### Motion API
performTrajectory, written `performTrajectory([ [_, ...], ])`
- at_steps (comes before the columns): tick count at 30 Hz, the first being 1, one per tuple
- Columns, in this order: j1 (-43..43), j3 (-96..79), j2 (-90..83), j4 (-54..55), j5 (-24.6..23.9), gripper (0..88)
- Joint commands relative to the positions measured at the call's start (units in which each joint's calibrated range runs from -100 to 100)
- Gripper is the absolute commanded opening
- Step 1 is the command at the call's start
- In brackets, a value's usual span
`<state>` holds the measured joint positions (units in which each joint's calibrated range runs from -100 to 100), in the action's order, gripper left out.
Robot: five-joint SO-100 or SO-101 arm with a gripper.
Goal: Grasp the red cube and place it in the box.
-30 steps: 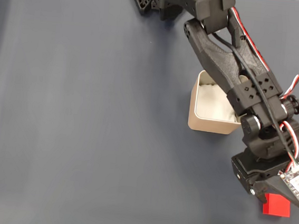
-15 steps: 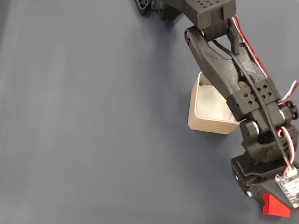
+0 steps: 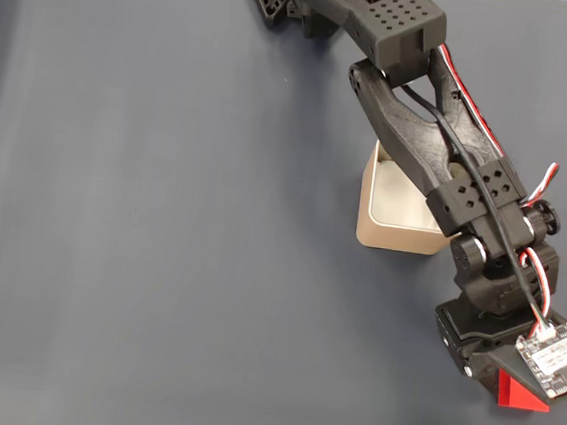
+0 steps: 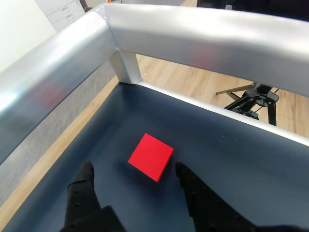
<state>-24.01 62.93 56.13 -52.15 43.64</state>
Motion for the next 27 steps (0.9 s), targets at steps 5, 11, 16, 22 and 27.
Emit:
performTrajectory([
  [5, -0.9, 5.3, 1.2, 1.0, -0.2, 42.1],
  [11, -0.9, 5.4, 2.2, 2.2, 0.0, 42.1],
  [16, -0.9, 5.6, 2.6, 2.5, 0.1, 42.1],
  [22, -0.9, 5.6, 2.8, 2.9, 0.1, 41.3],
  [27, -0.9, 5.6, 2.8, 3.0, -0.1, 39.8],
])
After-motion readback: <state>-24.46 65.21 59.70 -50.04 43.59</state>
